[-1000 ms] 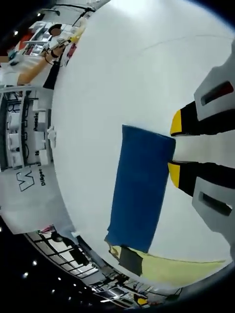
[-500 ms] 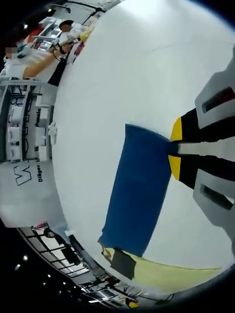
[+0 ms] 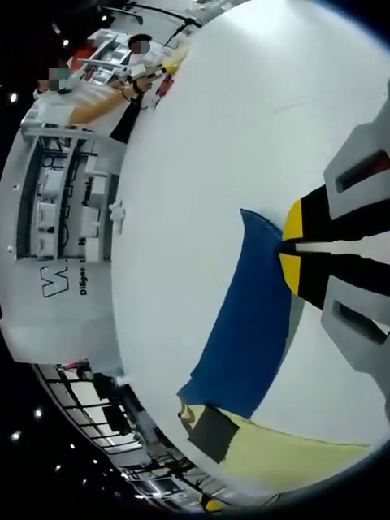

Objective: Fold the garment on the visible template until the final outline fits inside the template.

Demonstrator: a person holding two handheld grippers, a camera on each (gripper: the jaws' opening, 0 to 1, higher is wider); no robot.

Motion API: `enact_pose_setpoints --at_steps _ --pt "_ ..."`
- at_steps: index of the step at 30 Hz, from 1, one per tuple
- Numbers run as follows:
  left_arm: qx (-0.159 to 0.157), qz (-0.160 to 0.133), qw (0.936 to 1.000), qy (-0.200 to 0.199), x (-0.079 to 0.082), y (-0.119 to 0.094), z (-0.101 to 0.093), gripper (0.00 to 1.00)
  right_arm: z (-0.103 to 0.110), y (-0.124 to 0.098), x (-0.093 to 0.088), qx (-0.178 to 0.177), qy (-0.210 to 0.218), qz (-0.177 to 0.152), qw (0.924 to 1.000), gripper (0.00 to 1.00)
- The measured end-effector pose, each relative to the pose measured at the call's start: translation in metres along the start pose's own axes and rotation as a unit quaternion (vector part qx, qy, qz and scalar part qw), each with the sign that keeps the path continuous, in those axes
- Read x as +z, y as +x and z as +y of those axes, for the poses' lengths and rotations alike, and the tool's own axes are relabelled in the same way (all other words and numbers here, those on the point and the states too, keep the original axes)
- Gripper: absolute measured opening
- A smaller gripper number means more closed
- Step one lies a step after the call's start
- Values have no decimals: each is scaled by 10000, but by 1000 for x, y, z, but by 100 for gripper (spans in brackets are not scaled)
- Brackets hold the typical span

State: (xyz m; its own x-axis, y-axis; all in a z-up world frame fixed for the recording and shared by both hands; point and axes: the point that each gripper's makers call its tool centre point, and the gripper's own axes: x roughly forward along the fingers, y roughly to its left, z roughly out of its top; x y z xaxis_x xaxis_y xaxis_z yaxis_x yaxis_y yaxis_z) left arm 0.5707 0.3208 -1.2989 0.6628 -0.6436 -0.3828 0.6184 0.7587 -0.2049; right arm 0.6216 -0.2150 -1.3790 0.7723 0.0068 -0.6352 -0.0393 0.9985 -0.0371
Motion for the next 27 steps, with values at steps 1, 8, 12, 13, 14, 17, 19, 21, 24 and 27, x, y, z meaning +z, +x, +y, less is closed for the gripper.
enact_pose_setpoints --at_steps 1,8,12,13,14,17,19,21,24,27 --pt "1 -12 10000 -6 0 -1 1 28 1 -1 5 -5 -54 -47 10000 0" --pt "16 -83 10000 -46 1 -9 4 28 22 -10 46 132 -601 -345 9975 0" --pt "35 -125 9999 -56 1 -13 6 28 41 -15 69 232 -974 -529 9936 0" --pt "38 -137 9999 -56 1 -14 6 28 48 -17 76 293 -980 -606 9929 0" --pt "45 -155 9999 -56 2 -16 7 28 54 -17 81 339 -995 -659 9923 0" --pt "59 -189 9998 -71 2 -20 9 28 77 -20 102 501 -1107 -883 9887 0" --pt "69 -200 9997 -79 2 -23 10 29 91 -21 113 590 -1186 -990 9862 0" --pt "79 -217 9997 -83 2 -27 12 29 109 -22 124 724 -1293 -1104 9828 0" --pt "98 -222 9997 -83 2 -32 14 30 135 -21 139 911 -1381 -1253 9782 0" --pt "117 -222 9997 -59 3 -38 18 31 158 -20 149 1067 -1483 -1342 9740 0"
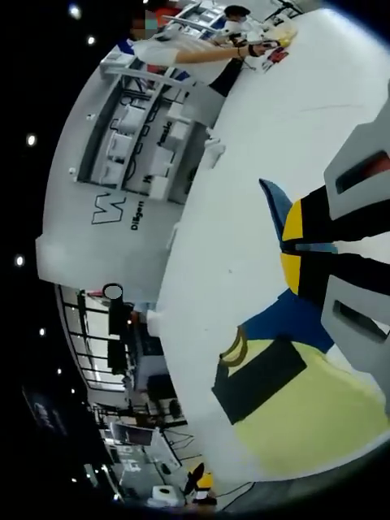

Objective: Fold the garment on the visible template until the final outline fits inside the template.

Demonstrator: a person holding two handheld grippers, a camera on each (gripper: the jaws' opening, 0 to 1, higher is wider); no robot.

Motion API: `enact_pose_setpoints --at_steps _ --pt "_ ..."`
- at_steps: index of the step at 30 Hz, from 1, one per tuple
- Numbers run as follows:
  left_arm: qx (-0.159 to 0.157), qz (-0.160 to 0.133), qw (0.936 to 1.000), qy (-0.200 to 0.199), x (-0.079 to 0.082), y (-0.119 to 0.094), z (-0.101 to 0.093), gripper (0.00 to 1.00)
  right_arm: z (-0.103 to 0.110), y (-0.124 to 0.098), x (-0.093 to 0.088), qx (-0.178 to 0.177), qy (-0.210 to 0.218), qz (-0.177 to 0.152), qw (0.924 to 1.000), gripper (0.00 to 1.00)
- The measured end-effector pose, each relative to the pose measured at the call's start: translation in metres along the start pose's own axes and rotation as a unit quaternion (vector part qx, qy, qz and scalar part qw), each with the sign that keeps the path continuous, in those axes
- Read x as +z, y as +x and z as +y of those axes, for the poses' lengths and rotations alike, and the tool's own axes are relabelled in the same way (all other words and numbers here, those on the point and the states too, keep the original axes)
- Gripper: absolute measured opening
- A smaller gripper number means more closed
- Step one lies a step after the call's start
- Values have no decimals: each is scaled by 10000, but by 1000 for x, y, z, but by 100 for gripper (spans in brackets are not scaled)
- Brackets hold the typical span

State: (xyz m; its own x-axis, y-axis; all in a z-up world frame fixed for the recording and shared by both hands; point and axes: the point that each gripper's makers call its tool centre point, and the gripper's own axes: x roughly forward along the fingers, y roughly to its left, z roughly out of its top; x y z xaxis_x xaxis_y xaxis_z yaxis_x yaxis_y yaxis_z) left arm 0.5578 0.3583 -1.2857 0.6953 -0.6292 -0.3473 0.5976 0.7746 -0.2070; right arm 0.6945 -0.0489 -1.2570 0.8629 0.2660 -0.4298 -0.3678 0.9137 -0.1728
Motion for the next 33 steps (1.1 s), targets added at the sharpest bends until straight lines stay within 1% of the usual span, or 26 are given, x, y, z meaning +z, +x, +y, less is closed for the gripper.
enact_pose_setpoints --at_steps 7,12,19,24,33 --pt "23 29 10000 85 1 -12 7 37 39 19 23 327 -152 -125 9993 0" --pt "-12 112 9997 207 -2 -18 9 43 69 30 37 590 -265 -214 9977 0" --pt "5 158 9997 179 -8 -27 16 49 109 46 56 934 -387 -312 9944 0" --pt "15 192 9997 174 -13 -34 19 52 140 57 71 1222 -463 -408 9906 0" --pt "76 260 9995 171 -20 -48 29 56 186 76 86 1585 -542 -470 9847 0"
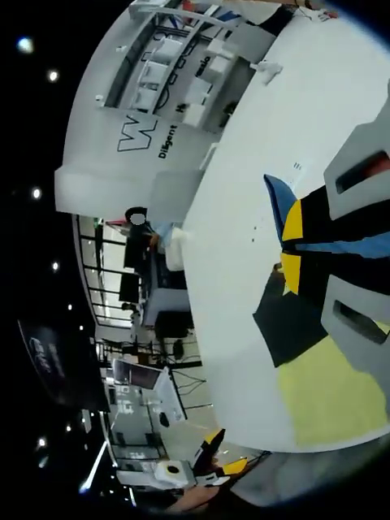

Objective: Fold the garment on the visible template until the final outline fits inside the template.

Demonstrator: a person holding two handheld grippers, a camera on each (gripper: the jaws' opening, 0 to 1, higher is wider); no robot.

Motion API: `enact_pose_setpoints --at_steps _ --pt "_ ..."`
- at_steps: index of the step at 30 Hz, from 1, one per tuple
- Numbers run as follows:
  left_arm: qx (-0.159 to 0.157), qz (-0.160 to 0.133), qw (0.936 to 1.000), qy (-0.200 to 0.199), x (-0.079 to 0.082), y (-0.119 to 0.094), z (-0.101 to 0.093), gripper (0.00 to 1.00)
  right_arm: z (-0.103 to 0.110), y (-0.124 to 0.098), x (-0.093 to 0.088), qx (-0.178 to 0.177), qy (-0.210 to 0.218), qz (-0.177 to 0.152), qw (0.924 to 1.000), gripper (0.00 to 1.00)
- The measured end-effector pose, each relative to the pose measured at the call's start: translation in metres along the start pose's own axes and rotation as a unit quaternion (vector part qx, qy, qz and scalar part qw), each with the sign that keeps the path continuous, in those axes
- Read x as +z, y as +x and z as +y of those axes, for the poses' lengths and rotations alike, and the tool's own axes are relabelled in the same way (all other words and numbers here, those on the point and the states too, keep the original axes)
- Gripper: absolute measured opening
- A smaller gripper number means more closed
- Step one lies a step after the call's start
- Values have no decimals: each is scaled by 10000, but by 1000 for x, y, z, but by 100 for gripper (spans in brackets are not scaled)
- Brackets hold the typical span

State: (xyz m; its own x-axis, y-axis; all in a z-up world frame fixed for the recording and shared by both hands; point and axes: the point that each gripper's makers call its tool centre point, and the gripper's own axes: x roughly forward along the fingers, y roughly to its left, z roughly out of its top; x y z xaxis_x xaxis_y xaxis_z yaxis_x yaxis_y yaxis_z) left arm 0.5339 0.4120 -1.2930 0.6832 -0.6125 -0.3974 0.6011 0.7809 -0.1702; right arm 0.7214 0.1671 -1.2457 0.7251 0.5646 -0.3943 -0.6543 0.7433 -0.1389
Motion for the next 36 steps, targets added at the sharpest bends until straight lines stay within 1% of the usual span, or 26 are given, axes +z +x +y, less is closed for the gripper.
enact_pose_setpoints --at_steps 10,15,19,23,24,27,28,31,36 --pt "45 38 10000 -29 -5 -7 4 58 39 27 7 389 -86 8 9992 0" --pt "53 77 10000 0 -8 -10 4 58 54 39 3 536 -106 68 9985 0" --pt "73 103 9999 -13 -10 -13 6 58 71 50 1 644 -164 104 9977 0" --pt "87 126 9999 -14 -11 -15 7 58 90 68 -8 794 -278 234 9962 0" --pt "89 130 9999 -15 -11 -15 7 59 94 70 -10 832 -484 295 9949 0" --pt "113 141 9998 -35 -13 -17 8 58 109 79 -17 918 -441 382 9941 0" --pt "118 147 9998 -37 -13 -18 9 58 111 81 -20 931 -571 442 9930 0" --pt "130 152 9998 -34 -13 -19 9 58 126 87 -26 1055 -586 531 9913 0" --pt "155 148 9998 -59 -14 -20 10 58 137 95 -35 1158 -664 654 9889 0"
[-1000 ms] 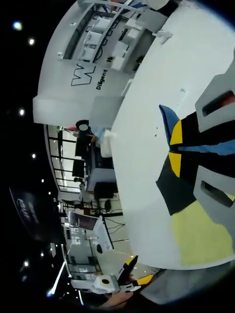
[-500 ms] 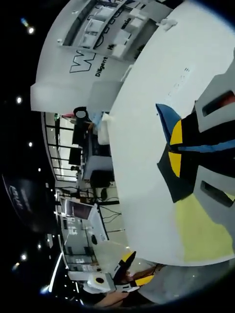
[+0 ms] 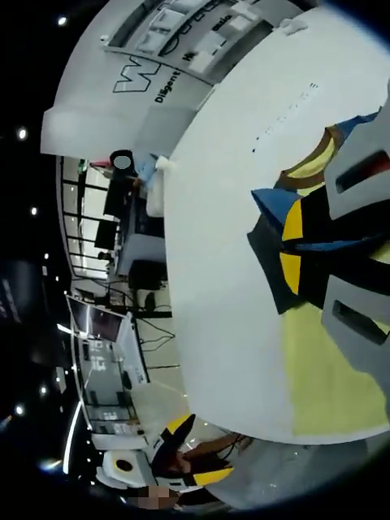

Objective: Fold the garment on the visible template until the final outline fits inside the template.

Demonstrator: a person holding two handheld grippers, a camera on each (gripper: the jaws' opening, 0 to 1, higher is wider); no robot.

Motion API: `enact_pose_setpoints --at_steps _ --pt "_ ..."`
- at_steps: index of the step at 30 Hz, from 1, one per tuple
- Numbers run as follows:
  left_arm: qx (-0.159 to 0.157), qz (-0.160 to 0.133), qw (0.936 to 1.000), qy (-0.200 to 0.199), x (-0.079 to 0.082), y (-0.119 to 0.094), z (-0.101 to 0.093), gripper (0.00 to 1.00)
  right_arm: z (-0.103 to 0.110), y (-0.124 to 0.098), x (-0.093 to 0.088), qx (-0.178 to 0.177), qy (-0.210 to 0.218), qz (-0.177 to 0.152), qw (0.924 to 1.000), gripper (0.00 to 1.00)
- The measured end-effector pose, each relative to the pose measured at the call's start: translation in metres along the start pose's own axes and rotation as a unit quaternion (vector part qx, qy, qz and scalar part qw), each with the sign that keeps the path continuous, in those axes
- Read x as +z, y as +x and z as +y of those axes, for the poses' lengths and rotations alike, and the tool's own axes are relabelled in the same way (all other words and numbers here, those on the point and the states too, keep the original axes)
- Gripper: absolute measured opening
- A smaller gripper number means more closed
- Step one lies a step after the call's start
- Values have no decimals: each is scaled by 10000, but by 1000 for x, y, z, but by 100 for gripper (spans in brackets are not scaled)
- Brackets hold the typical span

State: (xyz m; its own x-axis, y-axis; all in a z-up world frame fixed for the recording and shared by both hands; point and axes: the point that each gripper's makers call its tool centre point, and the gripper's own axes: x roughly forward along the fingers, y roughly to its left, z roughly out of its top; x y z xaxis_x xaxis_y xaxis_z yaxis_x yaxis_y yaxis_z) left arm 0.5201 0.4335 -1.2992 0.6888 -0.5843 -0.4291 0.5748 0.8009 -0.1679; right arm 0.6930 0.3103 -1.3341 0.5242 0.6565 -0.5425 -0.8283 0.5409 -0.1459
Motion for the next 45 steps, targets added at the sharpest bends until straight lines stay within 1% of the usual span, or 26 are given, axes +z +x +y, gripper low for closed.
enact_pose_setpoints --at_steps 2,6,10,15,20,25,27,29,30,32,35,37,40,45 --pt "1 4 10000 2 -1 0 0 58 4 5 -6 30 -11 118 9999 0" --pt "13 0 10000 -33 -2 0 0 58 8 14 -14 36 24 238 9997 0" --pt "16 19 10000 -41 -4 0 1 58 15 24 -19 88 34 333 9994 0" --pt "57 24 10000 -71 -6 -3 4 58 26 37 -27 182 -108 509 9985 0" --pt "90 36 9999 -104 -8 -5 7 58 36 49 -34 282 -115 636 9975 0" --pt "110 34 9998 -136 -9 -5 8 58 47 56 -41 373 -149 761 9963 0" --pt "116 34 9998 -145 -9 -5 9 58 50 57 -43 409 -162 809 9958 0" --pt "116 29 9998 -152 -9 -5 9 58 56 58 -47 506 -60 844 9951 0" --pt "120 29 9998 -153 -9 -6 10 58 56 59 -45 511 -117 803 9954 0" --pt "127 28 9998 -161 -9 -6 10 58 59 61 -49 563 -132 890 9944 0" --pt "130 27 9998 -167 -9 -5 10 58 62 60 -47 624 -105 839 9945 0" --pt "124 26 9998 -171 -9 -5 10 58 64 58 -46 678 -9 783 9946 1" --pt "95 28 9998 -163 -8 -2 8 58 65 51 -43 685 19 691 9953 3" --pt "17 37 9999 -148 -6 3 4 58 62 37 -49 675 92 593 9959 6"
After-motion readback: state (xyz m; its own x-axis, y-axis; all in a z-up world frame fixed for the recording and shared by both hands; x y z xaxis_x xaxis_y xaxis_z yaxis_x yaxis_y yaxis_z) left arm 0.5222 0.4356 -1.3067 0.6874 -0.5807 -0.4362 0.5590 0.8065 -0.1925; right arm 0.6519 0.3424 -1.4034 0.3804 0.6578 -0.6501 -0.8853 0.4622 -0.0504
